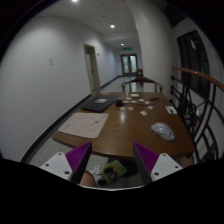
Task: Arrange mouse
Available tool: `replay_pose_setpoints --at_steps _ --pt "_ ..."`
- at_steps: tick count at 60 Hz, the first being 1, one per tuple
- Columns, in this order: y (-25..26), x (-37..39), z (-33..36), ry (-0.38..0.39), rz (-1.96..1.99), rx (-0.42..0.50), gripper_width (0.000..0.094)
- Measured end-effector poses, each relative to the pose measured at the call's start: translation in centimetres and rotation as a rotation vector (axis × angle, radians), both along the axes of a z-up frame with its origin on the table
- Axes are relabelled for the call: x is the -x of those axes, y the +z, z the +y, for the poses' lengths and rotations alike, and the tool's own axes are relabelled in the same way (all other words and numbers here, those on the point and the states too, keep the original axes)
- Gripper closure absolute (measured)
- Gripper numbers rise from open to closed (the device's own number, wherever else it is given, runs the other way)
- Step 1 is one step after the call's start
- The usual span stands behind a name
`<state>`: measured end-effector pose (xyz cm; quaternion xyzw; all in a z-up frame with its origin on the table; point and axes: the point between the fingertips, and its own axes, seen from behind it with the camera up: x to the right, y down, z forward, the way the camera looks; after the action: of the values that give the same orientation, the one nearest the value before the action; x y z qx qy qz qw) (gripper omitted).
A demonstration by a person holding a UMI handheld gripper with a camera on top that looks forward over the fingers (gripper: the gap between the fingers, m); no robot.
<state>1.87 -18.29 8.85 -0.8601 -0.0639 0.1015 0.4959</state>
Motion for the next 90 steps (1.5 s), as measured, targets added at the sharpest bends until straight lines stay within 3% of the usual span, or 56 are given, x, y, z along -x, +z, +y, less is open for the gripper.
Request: replay_pose_setpoints --at_steps 14,23,29,44,49,51,53,60,66,71,78,84,90 --pt "-2.4 -12.6 5.4 -0.154 -0.13 0.003 0.0087" --pt "-8.1 -20.0 10.4 -0.246 -0.188 0.096 0.0097" --pt "-10.9 -22.1 13.6 -0.246 -0.175 0.128 0.008" --pt "-10.6 -23.4 19.3 -0.228 -0.138 0.143 0.0111" --pt "-10.7 -24.3 21.3 -0.263 -0.128 0.152 0.0207" --pt "-10.8 -24.8 21.8 -0.29 -0.132 0.156 0.037" --pt "-10.8 -25.1 22.0 -0.314 -0.112 0.159 0.0429" --pt "-10.7 -25.3 22.0 -0.359 -0.096 0.15 0.0568" --pt "-8.8 -25.4 20.8 -0.428 -0.134 0.134 0.0597" --pt "-1.0 -20.2 21.4 -0.405 -0.134 -0.038 0.06" --pt "7.6 -8.1 22.0 -0.335 -0.035 -0.181 0.0601" --pt "10.4 4.1 22.9 -0.236 0.019 -0.184 0.0602" --pt "5.5 13.0 24.0 -0.144 0.021 -0.113 0.0601"
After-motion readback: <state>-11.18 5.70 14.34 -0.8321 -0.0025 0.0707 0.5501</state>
